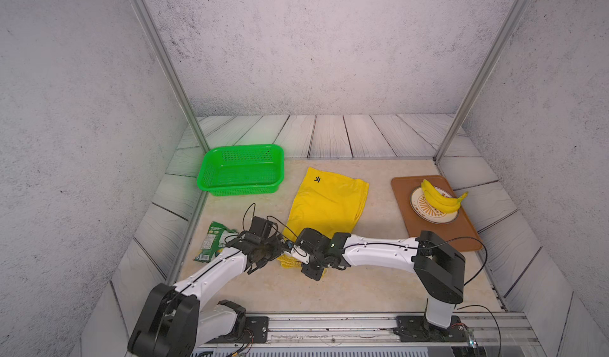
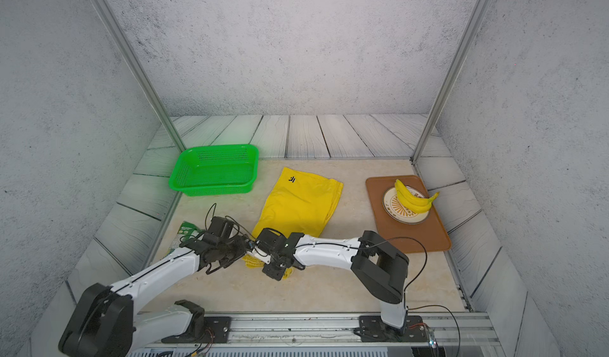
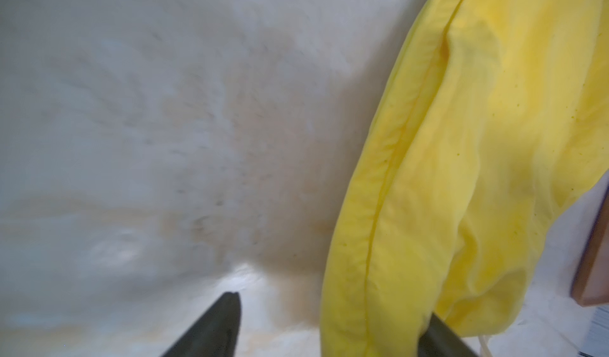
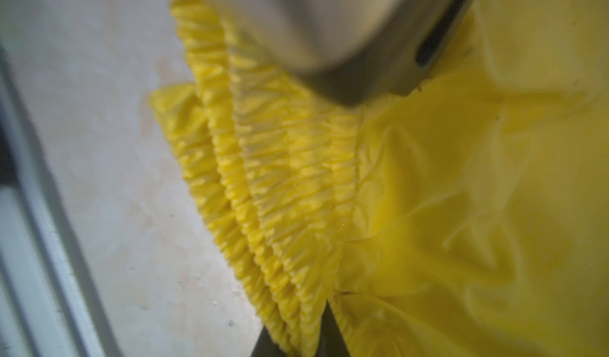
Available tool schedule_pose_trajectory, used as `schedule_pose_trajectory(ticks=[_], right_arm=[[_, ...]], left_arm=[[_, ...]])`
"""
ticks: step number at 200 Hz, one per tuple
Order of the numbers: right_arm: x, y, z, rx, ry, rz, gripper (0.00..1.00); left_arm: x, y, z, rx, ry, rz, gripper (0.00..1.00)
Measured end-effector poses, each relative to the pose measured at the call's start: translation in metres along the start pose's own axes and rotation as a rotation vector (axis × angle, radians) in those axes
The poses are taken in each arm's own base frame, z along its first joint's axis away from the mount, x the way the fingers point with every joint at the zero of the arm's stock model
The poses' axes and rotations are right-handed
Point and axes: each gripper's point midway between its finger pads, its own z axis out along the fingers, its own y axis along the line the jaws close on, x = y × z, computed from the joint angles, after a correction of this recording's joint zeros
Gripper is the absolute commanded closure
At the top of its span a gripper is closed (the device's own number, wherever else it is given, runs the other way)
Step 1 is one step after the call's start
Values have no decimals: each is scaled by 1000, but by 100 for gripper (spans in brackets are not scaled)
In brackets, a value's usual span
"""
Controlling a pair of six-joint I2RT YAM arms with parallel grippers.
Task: Roll up the shorts
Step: Roll the shorts at the center of the board.
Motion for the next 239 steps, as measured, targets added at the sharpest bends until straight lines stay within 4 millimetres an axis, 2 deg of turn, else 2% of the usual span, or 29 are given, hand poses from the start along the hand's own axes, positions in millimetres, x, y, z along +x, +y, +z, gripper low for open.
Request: schedule_pose_trajectory(ticks=[12,32,51,67,86,107,127,155,188,239], right_arm=[[-4,0,-1,-76,-1,43,100],[1,-6,11,-183,41,135,100],[1,-6,17,-282,67,204,100],[1,-6,18,-343,81,252,100],[1,-8,20,-410,95,309,100],[1,-11,21,-474,102,365,100],[1,-13,22,-515,105,403,100],[1,-16,22,-557,106,444,100],[1,-20,22,-589,113,477,100],[2,-25,21,-600,109,493,98]], left_arm=[[-7,1,-17,25,-76,-8,18],[-20,-12,-50,144,-205,-11,24],[-21,-13,-68,208,-270,-18,30],[-14,-7,-70,222,-277,-19,40],[-1,3,-61,222,-245,-27,54],[15,14,-48,211,-188,-37,58],[30,20,-35,214,-133,-43,54],[42,22,-22,241,-92,-43,40],[39,14,-16,270,-94,-31,27],[34,8,11,232,-56,-36,23]])
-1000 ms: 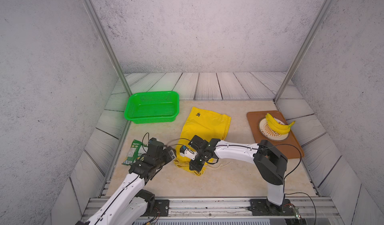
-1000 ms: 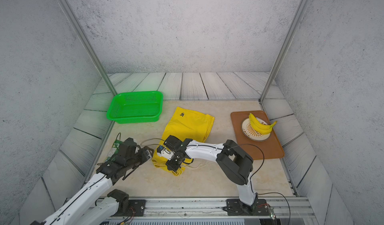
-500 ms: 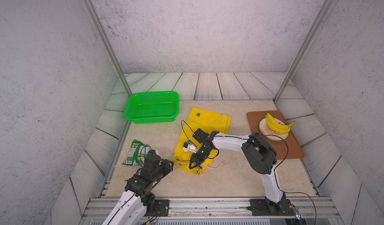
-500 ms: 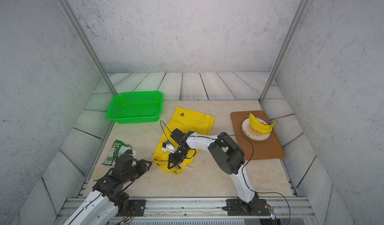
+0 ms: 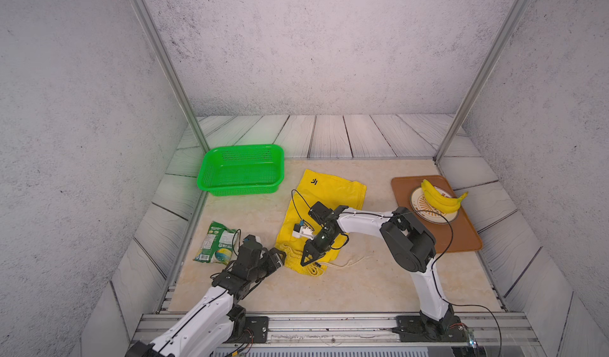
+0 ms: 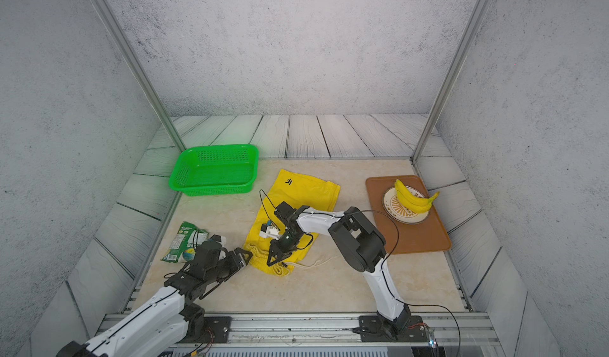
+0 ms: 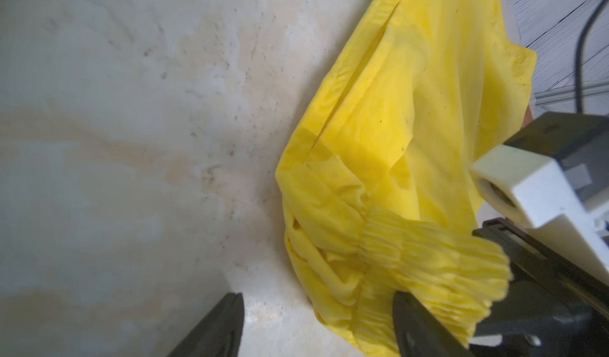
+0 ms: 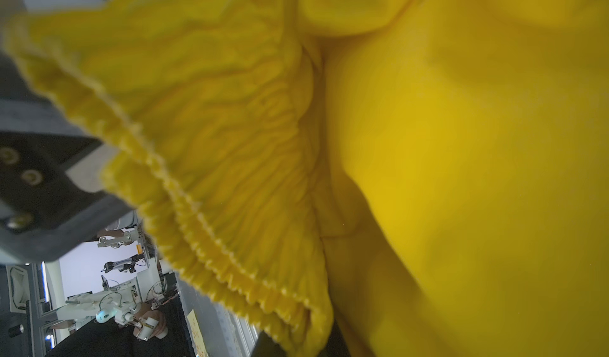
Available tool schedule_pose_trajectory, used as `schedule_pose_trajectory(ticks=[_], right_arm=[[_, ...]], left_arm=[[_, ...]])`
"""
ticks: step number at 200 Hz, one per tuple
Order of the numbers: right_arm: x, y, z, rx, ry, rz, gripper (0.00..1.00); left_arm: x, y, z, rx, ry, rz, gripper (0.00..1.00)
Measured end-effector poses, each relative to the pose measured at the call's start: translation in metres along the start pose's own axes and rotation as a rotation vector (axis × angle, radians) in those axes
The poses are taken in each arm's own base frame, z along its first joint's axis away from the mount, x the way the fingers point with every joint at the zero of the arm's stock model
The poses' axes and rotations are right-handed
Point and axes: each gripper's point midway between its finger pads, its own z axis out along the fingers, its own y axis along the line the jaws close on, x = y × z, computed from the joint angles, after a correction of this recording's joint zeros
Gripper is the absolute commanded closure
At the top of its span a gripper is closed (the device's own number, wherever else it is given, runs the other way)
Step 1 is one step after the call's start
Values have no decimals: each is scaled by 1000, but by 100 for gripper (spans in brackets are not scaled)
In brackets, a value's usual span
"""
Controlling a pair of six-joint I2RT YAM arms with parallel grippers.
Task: Roll up the shorts
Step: Roll the shorts at the center of the board.
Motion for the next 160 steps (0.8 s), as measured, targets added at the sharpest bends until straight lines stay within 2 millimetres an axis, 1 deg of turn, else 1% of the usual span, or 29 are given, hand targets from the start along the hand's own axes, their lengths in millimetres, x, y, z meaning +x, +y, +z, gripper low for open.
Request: schedule_pose_trajectory(ticks=[11,23,35,47,59,86,93,100,110,120,141,160], right_arm=[[0,-1,-1,-5,0,4,95],[-1,-3,-2,-10,-1,13,90],[-3,-5,-4,-12,-2,23,86],[-4,-8,-5,-14,-5,31,80],[-4,-11,-6,-14,-8,35,77],[-5,-15,-8,-6,-15,38,68],[-5,-16,-9,-3,-16,38,67],[-6,-17,-9,-1,-18,33,66],[-5,-18,-9,2,-19,31,66],[-5,-20,-10,8,-23,31,66],[-4,-22,-16,43,-39,20,66],[0,-20,-25,88,-62,1,64]], left_arm=[[-4,-4,5,-1,2,3,23],[-8,-9,11,1,4,8,24],[-12,-12,17,2,4,14,30],[-15,-14,23,-2,7,18,38],[-17,-16,28,-6,12,13,48],[-19,-18,39,-16,22,14,63],[-20,-20,42,-17,25,17,71],[-21,-20,44,-20,28,20,81],[-22,-23,47,-20,30,19,88],[-25,-25,50,-19,30,20,100],[-27,-31,54,-17,41,27,100],[-26,-32,54,-16,46,27,100]])
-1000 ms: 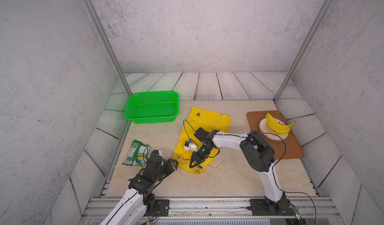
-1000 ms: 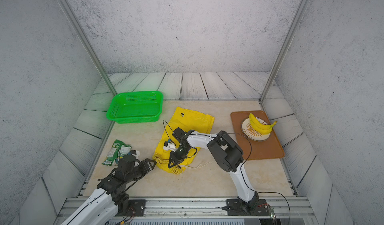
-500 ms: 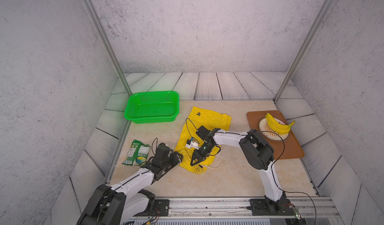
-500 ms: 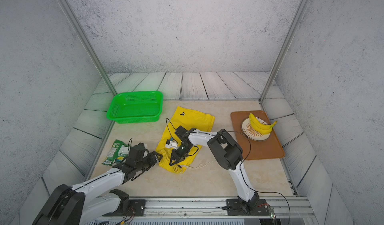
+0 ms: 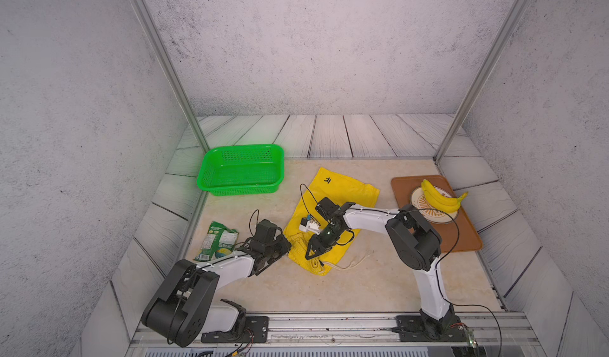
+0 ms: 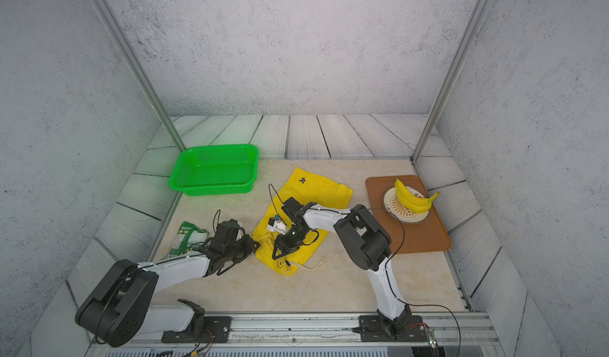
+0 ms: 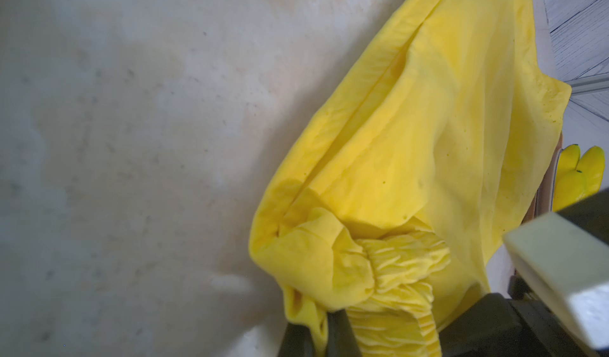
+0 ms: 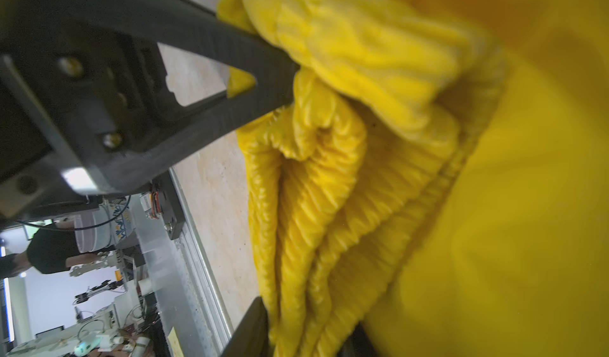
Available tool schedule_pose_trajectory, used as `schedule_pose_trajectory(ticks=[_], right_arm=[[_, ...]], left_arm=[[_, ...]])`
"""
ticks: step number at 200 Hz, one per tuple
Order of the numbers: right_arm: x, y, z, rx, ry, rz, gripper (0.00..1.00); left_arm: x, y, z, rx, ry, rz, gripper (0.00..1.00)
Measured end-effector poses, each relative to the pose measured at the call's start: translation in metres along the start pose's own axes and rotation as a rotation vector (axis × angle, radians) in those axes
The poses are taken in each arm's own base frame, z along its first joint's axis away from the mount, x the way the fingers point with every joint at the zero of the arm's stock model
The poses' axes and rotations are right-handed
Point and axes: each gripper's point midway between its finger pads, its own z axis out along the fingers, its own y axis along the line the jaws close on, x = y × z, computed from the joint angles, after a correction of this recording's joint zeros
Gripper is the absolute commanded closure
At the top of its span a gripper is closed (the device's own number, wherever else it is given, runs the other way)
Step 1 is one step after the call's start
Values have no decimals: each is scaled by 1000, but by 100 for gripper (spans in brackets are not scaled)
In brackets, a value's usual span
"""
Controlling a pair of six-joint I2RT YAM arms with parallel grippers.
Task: Roll up the shorts
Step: Roll the shorts at the center of the board.
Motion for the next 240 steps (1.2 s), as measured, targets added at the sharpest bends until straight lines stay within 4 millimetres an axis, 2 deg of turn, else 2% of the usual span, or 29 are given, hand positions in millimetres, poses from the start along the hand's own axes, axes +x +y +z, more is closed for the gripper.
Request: schedule_pose_trajectory(ticks=[57,65,114,124,163,208,227,240], right_arm=[[25,8,-27,111,-50,-24,56],[28,8,-27,124,-53,-26,51],[36,24,-15,139,-77,-72,44],[36,27,-13,136,-82,-74,39],[34,32,-6,170,-95,-97,39],[29,36,1,325,-102,-160,39],[28,31,0,401,-102,-158,42],[27,27,0,436,-102,-153,49]], left_arm=[[1,2,-5,-14,3,-2,100],[2,2,-7,-18,5,-4,100],[3,4,-9,-34,17,-8,100],[3,4,-9,-36,17,-8,100],[3,5,-9,-39,18,-10,100],[3,5,-9,-41,19,-14,100],[4,5,-10,-44,18,-15,100],[4,6,-11,-47,18,-16,100]])
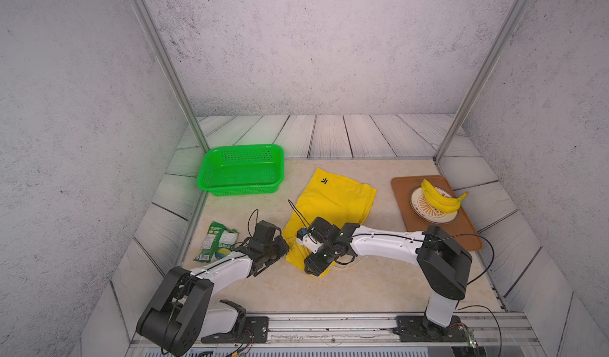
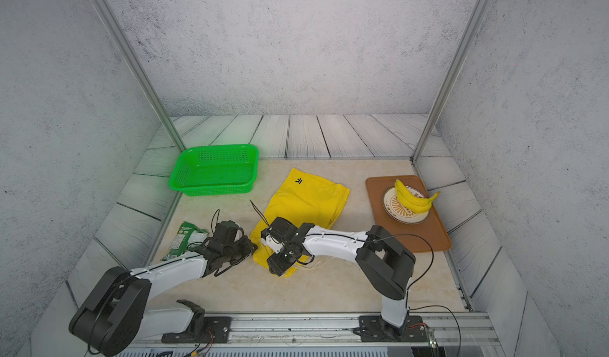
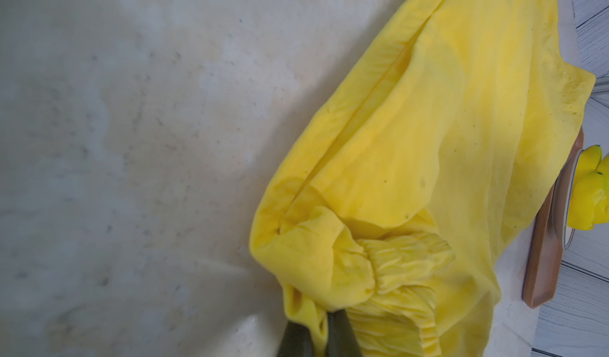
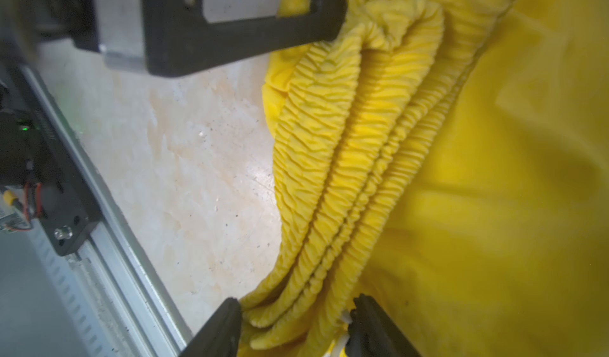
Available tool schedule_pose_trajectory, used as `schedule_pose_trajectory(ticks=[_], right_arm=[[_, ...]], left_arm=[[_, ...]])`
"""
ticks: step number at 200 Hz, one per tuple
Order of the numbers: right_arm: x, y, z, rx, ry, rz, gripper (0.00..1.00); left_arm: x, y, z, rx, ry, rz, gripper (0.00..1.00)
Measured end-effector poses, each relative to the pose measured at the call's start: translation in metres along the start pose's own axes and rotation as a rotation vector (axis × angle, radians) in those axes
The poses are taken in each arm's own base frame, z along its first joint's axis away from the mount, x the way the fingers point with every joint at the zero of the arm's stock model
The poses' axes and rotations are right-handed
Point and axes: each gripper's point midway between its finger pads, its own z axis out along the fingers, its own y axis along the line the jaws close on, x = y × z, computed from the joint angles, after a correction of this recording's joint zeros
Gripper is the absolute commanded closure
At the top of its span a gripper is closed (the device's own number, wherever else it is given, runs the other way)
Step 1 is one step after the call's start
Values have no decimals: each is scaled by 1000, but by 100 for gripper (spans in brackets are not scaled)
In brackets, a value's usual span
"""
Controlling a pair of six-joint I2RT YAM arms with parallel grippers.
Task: Roll up the shorts
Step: Roll the shorts at the center of the board.
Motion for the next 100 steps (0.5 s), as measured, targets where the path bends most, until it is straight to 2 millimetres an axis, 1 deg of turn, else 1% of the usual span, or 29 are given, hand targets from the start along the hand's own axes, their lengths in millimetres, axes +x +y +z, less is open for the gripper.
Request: schedule_pose_trajectory(ticks=[5,11,18,28,37,53,75,100], right_arm=[[-1,-1,0,8,0,2,55],[-1,-2,1,16,0,5,67],[-3,-2,1,20,-2,6,77],[-4,-4,1,31,-8,16,88],[-5,-6,1,39,-9,26,93],[-6,-10,0,31,-13,44,93],[-10,-18,-2,-1,-20,89,85],[-13,-35,-3,16,-28,129,67]], left_arm=[[0,0,0,-1,-1,-1,100],[0,0,-1,-2,-2,-2,100],[0,1,-1,-3,-3,-2,100],[0,1,-1,-5,-4,-3,100],[-1,1,-2,-7,-5,-3,100],[-1,2,-3,-9,-10,-3,100],[-2,1,-5,-6,-15,-3,100],[-3,-2,-10,4,-23,-2,100]])
